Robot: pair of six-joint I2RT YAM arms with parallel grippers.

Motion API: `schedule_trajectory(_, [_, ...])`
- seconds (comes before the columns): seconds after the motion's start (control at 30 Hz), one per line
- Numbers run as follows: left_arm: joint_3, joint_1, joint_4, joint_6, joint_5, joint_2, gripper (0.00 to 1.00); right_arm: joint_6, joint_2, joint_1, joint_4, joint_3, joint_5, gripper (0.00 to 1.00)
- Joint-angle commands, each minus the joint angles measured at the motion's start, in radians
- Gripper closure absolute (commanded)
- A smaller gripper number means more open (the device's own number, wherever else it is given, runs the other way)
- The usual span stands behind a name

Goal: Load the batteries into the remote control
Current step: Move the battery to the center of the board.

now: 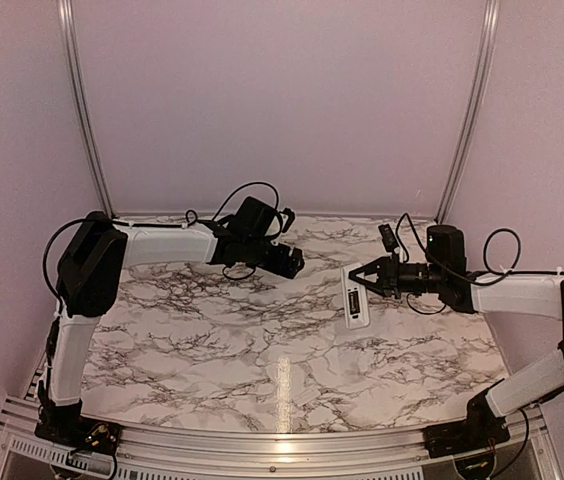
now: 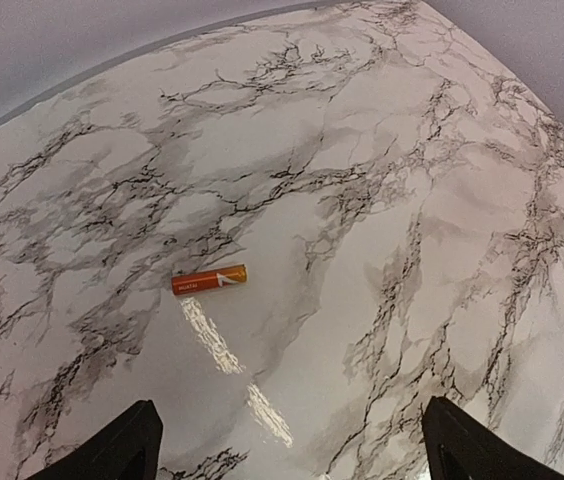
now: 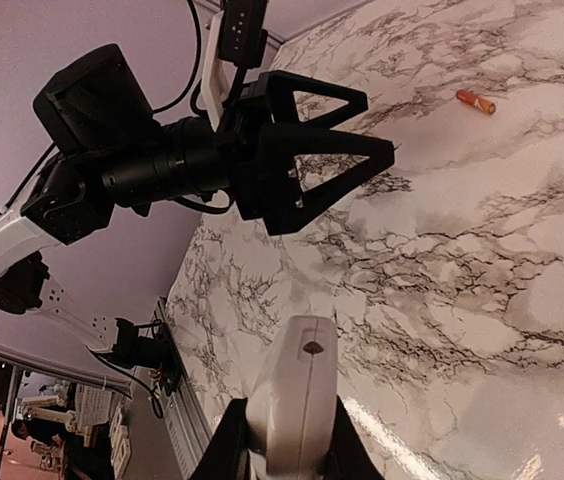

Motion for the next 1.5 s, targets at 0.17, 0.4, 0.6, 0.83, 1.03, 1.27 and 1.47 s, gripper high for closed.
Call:
schedule_trajectory(0.17, [0.33, 0.059, -0.152, 0.032, 0.016, 0.237, 0.09, -0.008, 0.004, -0.018, 0.019, -0.016, -0.033, 1.0])
schedule_trajectory(0.4, [0.454, 0.061, -0.143, 0.018, -0.056, 0.336, 0.21, -0.007, 0.011, -0.021, 0.024, -0.019, -0.044, 1.0])
schedule_trajectory(0.6, [0.573, 0.062, -0.149, 0.003, -0.09, 0.414, 0.32, -0.002, 0.015, -0.021, 0.032, -0.026, -0.047, 1.0])
schedule_trajectory(0.83, [0.641, 0.066, -0.148, -0.009, -0.097, 0.476, 0.4, 0.0, 0.01, -0.021, 0.032, -0.033, -0.048, 1.0])
schedule_trajectory(1.03, [0.695, 0.068, -0.181, -0.003, -0.116, 0.506, 0.48, 0.015, 0.019, -0.021, 0.052, -0.035, -0.056, 1.0])
schedule_trajectory(1.27, [0.721, 0.07, -0.262, -0.009, -0.148, 0.529, 0.49, 0.019, 0.017, -0.021, 0.051, -0.032, -0.058, 1.0])
schedule_trajectory(1.47, [0.725, 0.07, -0.316, -0.011, -0.139, 0.561, 0.5, 0.02, 0.021, -0.021, 0.05, -0.032, -0.058, 1.0])
